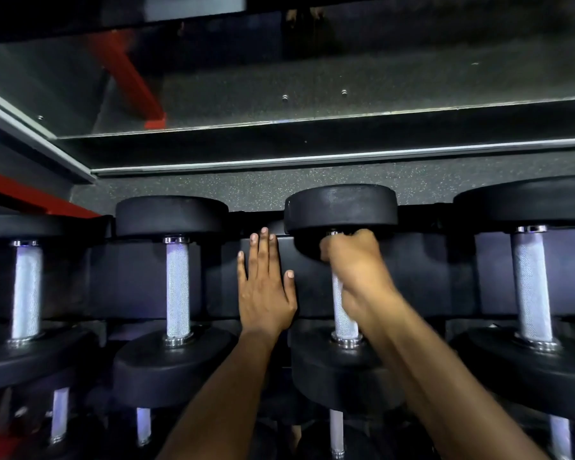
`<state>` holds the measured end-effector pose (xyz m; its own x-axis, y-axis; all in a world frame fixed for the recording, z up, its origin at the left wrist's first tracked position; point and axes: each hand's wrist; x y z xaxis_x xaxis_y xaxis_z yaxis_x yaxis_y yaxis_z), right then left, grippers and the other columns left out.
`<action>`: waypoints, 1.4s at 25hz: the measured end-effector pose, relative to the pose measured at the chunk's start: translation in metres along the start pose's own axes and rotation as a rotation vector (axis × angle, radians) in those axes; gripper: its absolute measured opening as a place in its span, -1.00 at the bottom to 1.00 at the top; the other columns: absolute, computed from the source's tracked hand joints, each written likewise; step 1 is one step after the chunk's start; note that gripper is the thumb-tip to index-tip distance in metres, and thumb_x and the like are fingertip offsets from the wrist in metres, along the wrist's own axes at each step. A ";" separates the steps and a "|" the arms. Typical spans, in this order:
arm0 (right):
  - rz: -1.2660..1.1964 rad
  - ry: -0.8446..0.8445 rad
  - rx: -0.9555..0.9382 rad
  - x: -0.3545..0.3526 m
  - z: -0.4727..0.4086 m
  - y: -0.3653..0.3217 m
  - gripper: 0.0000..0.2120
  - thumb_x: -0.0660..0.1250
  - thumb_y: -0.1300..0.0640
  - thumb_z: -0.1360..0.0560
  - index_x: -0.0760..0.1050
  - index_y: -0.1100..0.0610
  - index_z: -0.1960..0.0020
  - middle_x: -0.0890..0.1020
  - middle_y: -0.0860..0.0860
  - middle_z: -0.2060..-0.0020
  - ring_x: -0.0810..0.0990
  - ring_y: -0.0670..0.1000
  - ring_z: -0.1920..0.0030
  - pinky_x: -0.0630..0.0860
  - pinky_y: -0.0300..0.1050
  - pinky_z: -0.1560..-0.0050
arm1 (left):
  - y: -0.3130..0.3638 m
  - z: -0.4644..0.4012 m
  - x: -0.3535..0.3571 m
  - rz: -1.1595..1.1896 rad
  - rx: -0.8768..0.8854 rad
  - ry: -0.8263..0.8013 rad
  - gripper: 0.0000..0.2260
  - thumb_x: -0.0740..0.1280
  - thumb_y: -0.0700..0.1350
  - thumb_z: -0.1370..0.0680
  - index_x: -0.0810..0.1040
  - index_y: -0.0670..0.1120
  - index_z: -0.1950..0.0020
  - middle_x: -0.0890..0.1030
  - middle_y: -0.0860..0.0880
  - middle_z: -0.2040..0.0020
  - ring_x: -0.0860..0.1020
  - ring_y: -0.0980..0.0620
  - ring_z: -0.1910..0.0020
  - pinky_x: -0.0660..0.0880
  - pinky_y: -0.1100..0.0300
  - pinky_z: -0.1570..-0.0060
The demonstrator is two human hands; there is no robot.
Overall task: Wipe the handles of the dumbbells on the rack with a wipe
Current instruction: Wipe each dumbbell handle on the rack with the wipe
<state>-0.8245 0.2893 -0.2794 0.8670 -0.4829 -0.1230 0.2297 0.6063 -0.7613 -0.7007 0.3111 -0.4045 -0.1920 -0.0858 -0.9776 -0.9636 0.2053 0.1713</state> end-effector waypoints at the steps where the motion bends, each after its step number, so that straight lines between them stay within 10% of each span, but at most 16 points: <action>1: 0.048 0.018 -0.043 0.003 0.001 0.005 -0.57 0.26 0.26 -0.23 0.42 0.31 -0.09 0.61 0.16 0.04 0.59 0.07 0.00 0.55 -0.11 -0.04 | 0.001 0.000 0.000 0.005 -0.006 0.000 -0.40 0.03 -0.01 -0.55 0.09 -0.24 -0.54 0.13 -0.15 -0.57 0.05 -0.08 -0.55 -0.05 -0.06 -0.49; 6: 0.054 -0.167 -0.040 -0.037 -0.015 0.010 -0.84 0.50 0.32 -0.30 0.59 0.28 0.14 0.66 0.11 0.20 0.63 0.08 0.14 0.55 -0.03 -0.01 | -0.001 -0.001 -0.001 0.049 -0.012 0.005 -0.41 0.04 0.04 -0.58 0.12 -0.20 -0.55 0.11 -0.11 -0.58 0.03 -0.05 -0.56 -0.15 0.02 -0.51; 9: 0.438 -0.055 -0.301 -0.073 -0.003 0.006 -0.88 0.49 0.27 -0.35 0.61 0.17 0.12 0.64 0.02 0.28 0.61 -0.17 0.29 0.48 -0.47 0.23 | 0.010 -0.005 -0.004 0.134 -0.161 0.022 -0.44 0.00 0.11 -0.59 0.19 -0.10 -0.55 0.09 -0.02 -0.58 0.02 -0.01 -0.56 -0.21 0.04 -0.48; 17: 1.679 -0.512 -2.048 -0.072 -0.036 -0.021 -0.56 -0.06 0.31 -0.52 0.53 0.31 -0.18 0.65 0.13 -0.06 0.63 0.05 -0.11 0.19 -0.06 -0.36 | 0.017 -0.005 0.000 0.114 -0.267 0.037 -0.46 -0.02 0.07 -0.61 0.11 -0.07 -0.58 0.10 0.02 -0.58 0.03 0.01 -0.56 -0.11 -0.01 -0.48; 21: 1.907 -0.355 -2.136 -0.105 -0.067 -0.012 -0.54 -0.15 0.38 -0.54 0.31 0.28 -0.36 0.51 0.09 -0.29 0.49 0.00 -0.30 -0.06 -0.04 -0.46 | 0.017 -0.005 0.002 0.131 -0.279 0.041 -0.47 0.00 0.07 -0.62 0.13 -0.05 -0.57 0.07 0.08 -0.57 0.02 0.03 -0.56 -0.12 0.01 -0.48; 25: 1.920 -0.609 -2.040 -0.049 -0.058 0.007 -0.86 0.34 0.12 -0.35 0.67 0.10 0.28 0.67 -0.03 0.30 0.66 -0.05 0.14 0.22 -0.10 -0.38 | 0.016 -0.004 0.002 0.126 -0.274 0.066 -0.48 0.02 0.07 -0.62 0.15 -0.06 -0.57 0.08 0.08 -0.57 0.05 0.02 -0.55 -0.06 -0.02 -0.48; 29: 1.671 -0.503 -2.052 -0.085 -0.073 -0.004 -0.56 -0.14 0.36 -0.60 0.48 0.22 -0.20 0.63 0.07 -0.12 0.60 -0.01 -0.15 0.09 -0.06 -0.41 | 0.015 -0.004 0.000 0.134 -0.260 0.051 -0.48 0.03 0.06 -0.61 0.16 -0.07 -0.56 0.14 0.06 -0.56 0.07 -0.01 -0.55 -0.02 -0.05 -0.47; 35: 1.591 -0.457 -1.963 -0.079 -0.048 -0.011 -0.49 -0.14 0.31 -0.63 0.62 0.25 -0.07 0.66 0.12 -0.07 0.63 0.05 -0.10 0.18 -0.06 -0.36 | 0.013 -0.004 0.002 0.138 -0.252 0.024 -0.47 0.00 0.07 -0.62 0.12 -0.07 -0.57 0.09 0.08 -0.57 0.04 -0.01 -0.55 -0.07 -0.05 -0.47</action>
<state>-0.9165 0.2905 -0.2920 -0.0041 -0.2479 -0.9688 -0.5269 -0.8228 0.2128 -0.7147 0.3095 -0.4038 -0.3257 -0.0980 -0.9404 -0.9434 -0.0320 0.3301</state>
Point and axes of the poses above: each hand's wrist, its own z-axis away from the middle knuckle, its own x-axis out of the palm, y = z × x
